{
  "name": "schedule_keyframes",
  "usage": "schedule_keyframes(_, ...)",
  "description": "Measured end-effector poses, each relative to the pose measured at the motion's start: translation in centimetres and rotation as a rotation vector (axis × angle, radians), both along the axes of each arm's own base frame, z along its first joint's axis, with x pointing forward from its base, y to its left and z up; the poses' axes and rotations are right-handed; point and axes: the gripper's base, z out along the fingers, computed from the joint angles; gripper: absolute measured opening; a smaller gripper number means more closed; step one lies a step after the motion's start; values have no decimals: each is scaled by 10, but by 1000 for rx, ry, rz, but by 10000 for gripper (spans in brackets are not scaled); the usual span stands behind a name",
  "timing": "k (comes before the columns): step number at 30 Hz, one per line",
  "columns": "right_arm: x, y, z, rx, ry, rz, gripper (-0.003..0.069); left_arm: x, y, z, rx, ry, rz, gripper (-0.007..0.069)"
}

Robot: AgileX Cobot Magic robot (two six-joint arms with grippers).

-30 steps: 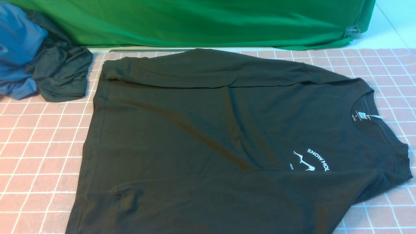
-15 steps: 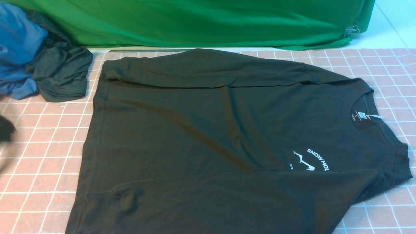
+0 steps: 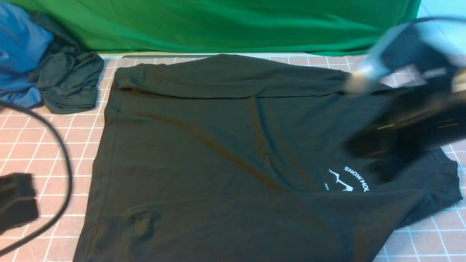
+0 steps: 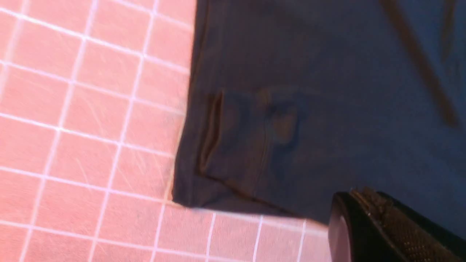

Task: Fold a long-sleeved shirt over a pink coffee tablecloth.
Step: 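Reach out and grasp the dark shirt lying flat on the table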

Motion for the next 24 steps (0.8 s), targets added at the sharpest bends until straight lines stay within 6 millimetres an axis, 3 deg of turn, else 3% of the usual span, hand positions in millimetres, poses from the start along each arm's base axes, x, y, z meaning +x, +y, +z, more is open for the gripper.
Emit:
schedule_keyframes(2, 3, 18, -3, -15, -11, 58, 38, -10, 1, 4, 4, -44, 28, 15)
schedule_keyframes(5, 9, 67, -11, -68, -8, 209, 60, -34, 6, 11, 17, -144, 111, 15)
schedule_keyframes(8, 15, 99, -11, -82, -3, 280, 106, -49, 10, 15, 32, -212, 167, 15)
schedule_keyframes(12, 30, 141, -17, -101, 8, 350, 239, -67, 13, 17, 46, -292, 208, 15)
schedule_keyframes(17, 41, 187, -29, -110, 5, 421, 404, -77, 13, 18, 38, -335, 214, 15)
schedule_keyframes(24, 40, 249, -59, -109, -20, 528, 479, -77, 9, 18, -7, -337, 197, 15)
